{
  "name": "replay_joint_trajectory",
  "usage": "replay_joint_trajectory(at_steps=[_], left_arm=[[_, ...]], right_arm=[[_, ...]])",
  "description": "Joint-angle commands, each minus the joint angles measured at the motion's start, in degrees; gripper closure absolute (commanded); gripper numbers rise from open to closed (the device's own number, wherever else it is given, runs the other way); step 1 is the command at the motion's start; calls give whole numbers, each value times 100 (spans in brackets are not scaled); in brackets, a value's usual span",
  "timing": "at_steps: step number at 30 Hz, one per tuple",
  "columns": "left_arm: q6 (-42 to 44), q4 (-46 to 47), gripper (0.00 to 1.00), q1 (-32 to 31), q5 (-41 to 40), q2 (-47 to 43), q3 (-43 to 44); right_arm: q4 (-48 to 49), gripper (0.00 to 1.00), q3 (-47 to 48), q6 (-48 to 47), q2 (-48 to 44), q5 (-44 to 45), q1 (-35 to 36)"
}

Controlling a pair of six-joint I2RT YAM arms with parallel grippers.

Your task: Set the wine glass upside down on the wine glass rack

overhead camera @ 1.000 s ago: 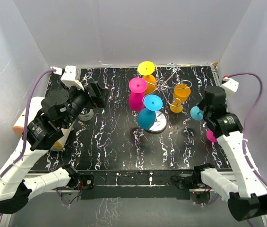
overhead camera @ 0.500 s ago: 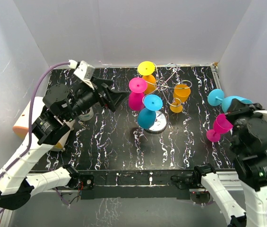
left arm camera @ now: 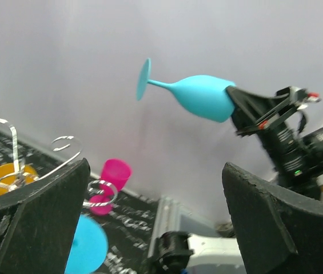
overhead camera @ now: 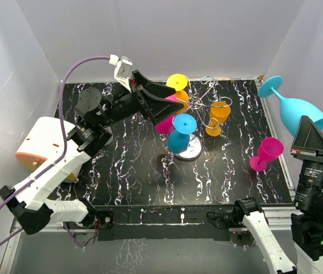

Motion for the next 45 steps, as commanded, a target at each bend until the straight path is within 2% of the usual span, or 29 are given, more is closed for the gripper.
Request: replay_joint_trajectory(at_steps=[1, 6, 13, 24, 36, 40, 45], left_arm=[[-1534, 1809, 2, -19, 321, 398, 119], [-2347, 2389, 2, -100, 32, 883, 285], [-2336, 2183, 4, -526, -452, 1816, 1225], [-2978, 2420, 29, -1417, -2148, 2446, 1478], [-2863, 3274, 44, -1833, -2648, 2666, 1591], [-2699, 3592, 53, -1929, -3080, 2605, 1435], [-2741, 3934, 59, -1948, -3290, 2640, 1332]], right_arm=[[1481, 100, -378, 111, -61, -732, -21], [2338, 100, -686, 304, -54, -1118, -26], [3126, 100, -1113, 721, -65, -1323, -22], [3605, 100, -1408, 1301, 102, -1738, -28], [3846, 100, -1580, 1700, 309, -2388, -19], [3960, 100, -1672, 1815, 289, -2591, -22], [3966, 100, -1674, 1820, 275, -2829, -22]])
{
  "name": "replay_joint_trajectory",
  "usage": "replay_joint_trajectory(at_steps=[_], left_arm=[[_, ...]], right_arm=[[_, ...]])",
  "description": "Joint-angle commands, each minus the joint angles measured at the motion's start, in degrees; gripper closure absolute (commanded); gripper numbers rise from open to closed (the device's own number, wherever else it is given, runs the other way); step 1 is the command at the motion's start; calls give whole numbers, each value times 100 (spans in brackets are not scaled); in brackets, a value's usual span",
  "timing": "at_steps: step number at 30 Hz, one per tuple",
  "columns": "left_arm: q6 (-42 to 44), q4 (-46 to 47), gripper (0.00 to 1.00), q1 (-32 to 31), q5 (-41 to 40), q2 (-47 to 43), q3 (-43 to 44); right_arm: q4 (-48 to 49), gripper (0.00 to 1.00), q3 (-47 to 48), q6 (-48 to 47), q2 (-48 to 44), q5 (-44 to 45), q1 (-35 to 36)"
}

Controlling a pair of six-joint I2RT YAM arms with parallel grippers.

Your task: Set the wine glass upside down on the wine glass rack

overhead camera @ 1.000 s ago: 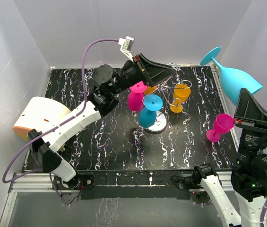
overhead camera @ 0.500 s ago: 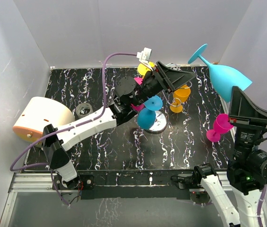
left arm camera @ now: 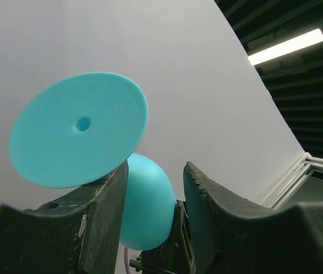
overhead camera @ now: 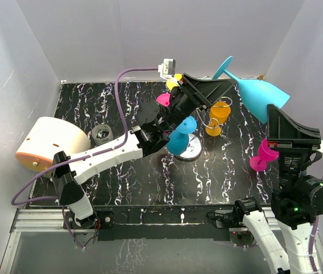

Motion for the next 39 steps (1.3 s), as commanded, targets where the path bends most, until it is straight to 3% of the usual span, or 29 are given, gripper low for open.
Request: replay_joint_trajectory(at_steps=[1, 7, 13, 17, 32, 34, 37, 39], left_arm=[[123, 654, 59, -51, -497, -75, -68], [249, 486, 58, -74, -874, -235, -235], [244, -51, 49, -98, -1180, -199, -4], [317, -46, 48, -109, -1324, -78, 150], [552, 628, 87, -109, -1348, 13, 134], [678, 796, 100, -109, -1257, 10, 102], [1191, 719, 100, -109, -848, -16, 284], [1419, 592, 100, -109, -714, -76, 299]], right_arm=[[363, 100, 28, 107, 29, -384, -25], [505, 100, -65, 135, 18, -491, -27], [650, 100, -175, 84, 16, -597, -22], [753, 100, -265, 36, 79, -802, -21], [365, 100, -439, -122, -81, -1373, -21], [225, 100, -420, -205, -128, -1412, -19], [-157, 100, -327, -497, -226, -1392, -17], [-517, 92, -216, -665, -305, -1299, -22]])
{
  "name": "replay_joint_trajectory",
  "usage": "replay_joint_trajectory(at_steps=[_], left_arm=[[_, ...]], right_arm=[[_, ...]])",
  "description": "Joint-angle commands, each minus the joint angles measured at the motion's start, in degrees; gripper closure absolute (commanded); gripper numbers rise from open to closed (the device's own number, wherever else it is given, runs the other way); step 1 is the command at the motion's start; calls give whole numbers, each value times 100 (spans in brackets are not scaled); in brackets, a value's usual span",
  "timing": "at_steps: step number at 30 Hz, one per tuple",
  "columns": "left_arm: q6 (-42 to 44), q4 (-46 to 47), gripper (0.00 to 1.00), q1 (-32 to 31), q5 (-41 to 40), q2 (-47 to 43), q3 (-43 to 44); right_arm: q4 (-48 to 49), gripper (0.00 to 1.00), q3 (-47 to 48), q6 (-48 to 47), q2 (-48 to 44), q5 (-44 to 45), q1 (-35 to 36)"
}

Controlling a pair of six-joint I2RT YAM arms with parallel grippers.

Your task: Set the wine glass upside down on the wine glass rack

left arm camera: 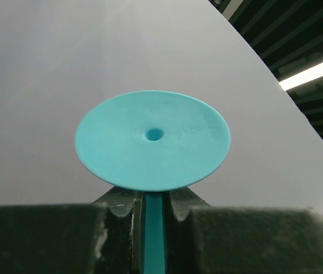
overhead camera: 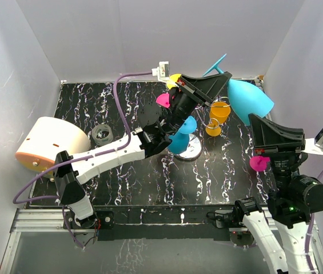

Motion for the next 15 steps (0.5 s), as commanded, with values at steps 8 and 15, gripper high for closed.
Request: replay_joint_trajectory(at_steps=[8, 15], left_arm=[[2072, 294, 100, -2, 470, -605, -170], [3748, -180, 100, -2, 1305, -997, -430]], right_arm=[[-3311, 23, 1361, -1835, -100, 584, -4], [-4728, 13, 2338, -2960, 100, 232, -6]])
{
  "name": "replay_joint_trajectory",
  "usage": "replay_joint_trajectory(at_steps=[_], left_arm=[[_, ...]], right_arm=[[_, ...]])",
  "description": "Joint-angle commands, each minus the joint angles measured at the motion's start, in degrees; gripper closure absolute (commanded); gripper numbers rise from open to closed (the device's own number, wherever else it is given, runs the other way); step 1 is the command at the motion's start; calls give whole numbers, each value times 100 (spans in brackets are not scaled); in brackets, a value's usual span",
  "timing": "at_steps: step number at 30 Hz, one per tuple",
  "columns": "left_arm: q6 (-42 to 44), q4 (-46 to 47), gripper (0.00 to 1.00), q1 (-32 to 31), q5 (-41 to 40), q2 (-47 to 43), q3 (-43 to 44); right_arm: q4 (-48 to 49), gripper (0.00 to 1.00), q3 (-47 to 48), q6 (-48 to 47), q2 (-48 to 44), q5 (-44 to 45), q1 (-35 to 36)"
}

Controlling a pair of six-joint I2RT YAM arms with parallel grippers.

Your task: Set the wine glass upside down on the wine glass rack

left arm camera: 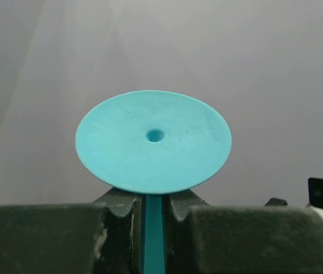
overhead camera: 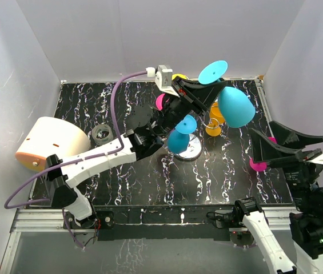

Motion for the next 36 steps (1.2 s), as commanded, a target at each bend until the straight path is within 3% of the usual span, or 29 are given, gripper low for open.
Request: replay_joint_trajectory(at_steps=[1, 13, 17, 22, 36], left_arm=[[1395, -48, 100, -2, 778, -601, -72], [3051, -1998, 100, -2, 2357, -827, 417], [3322, -2167, 100, -2, 2349, -946, 255], [3404, -2145, 100, -2, 2360, -985, 127], [3480, -1691, 100, -2, 3212, -946, -250]], right_arm=[[-1299, 13, 750, -986, 332, -153, -14], [-2549, 14, 2849, -784, 1878, -232, -2], [-2821, 15, 3476, -397, 2323, -471, 7], [-2646, 17, 3592, 346, 2455, -910, 11], [-2697, 57, 3247, 1309, 2608, -1334, 11]])
